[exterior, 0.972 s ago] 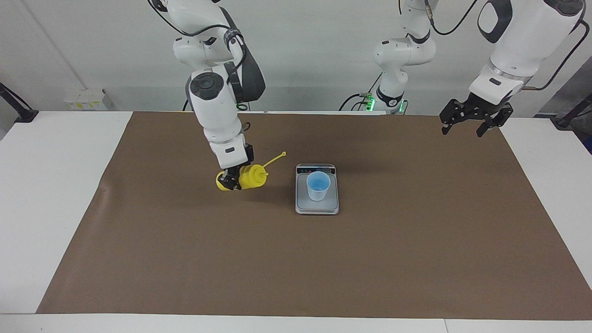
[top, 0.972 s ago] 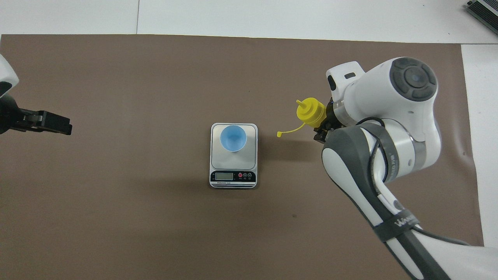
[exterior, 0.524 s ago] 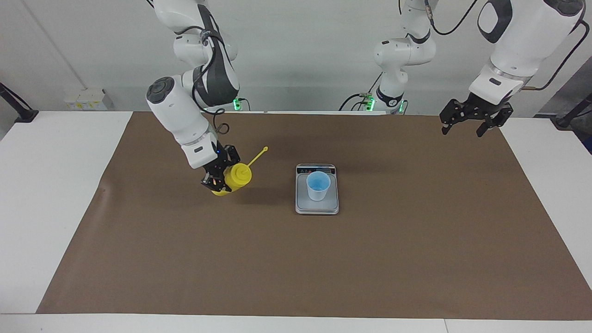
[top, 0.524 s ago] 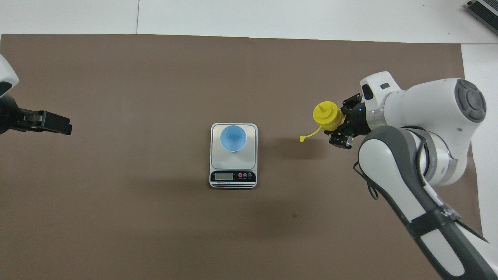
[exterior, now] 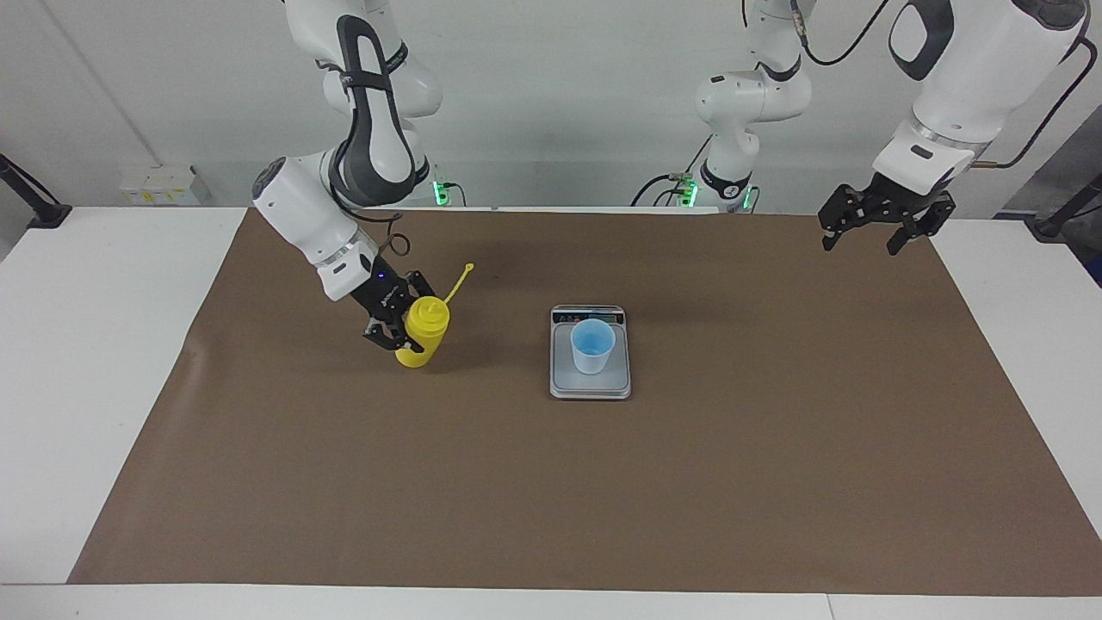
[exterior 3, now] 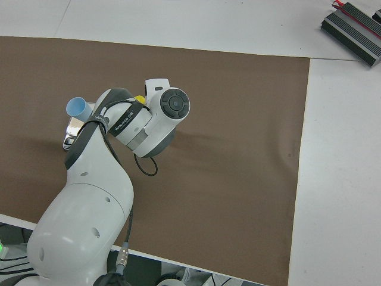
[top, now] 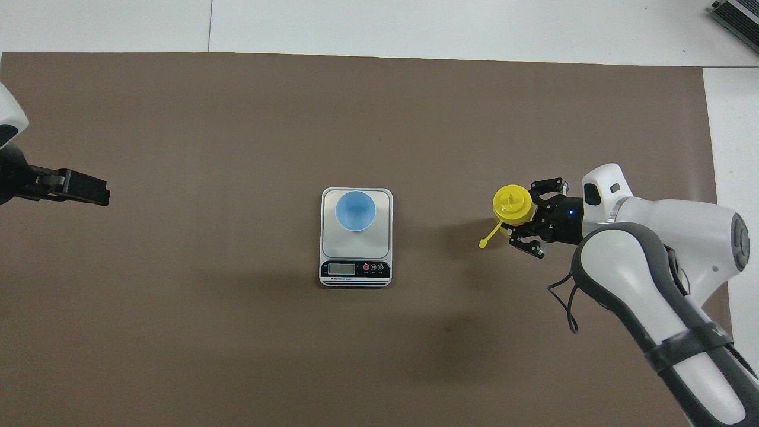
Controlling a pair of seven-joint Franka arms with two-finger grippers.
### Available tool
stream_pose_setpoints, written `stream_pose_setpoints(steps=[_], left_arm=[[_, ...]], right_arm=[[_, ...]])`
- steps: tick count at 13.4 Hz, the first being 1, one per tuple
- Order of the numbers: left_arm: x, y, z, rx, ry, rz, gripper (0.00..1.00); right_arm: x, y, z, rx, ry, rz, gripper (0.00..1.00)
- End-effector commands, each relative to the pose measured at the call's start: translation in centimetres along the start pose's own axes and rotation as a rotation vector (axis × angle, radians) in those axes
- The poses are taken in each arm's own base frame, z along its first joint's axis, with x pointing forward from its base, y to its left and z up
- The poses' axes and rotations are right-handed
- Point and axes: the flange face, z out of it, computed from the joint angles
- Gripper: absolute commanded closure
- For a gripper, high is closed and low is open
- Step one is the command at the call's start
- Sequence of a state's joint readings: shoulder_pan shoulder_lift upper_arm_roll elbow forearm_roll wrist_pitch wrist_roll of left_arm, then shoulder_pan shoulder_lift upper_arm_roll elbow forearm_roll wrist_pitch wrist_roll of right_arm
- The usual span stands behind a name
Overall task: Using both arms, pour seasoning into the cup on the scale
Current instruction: 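Lower the yellow bottle to the table and open the right gripper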
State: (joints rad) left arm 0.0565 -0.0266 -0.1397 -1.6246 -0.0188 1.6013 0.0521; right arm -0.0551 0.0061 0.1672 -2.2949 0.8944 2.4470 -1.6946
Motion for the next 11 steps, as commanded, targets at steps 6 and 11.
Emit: stream_pose_setpoints(steps=[6,11], left_arm=[[-0.7,-0.2,-0.2,-0.009,0.002,-0.002,0.0],[-0.7,-0.2,-0.2,-0.009,0.002,-0.002,0.0]], right_arm=[[-4.8,-2.2,1.0,-0.09,0.174,0.03,0.0],[-5.5,-1.7,0.3,-0.083,0.193,0.027,0.0]])
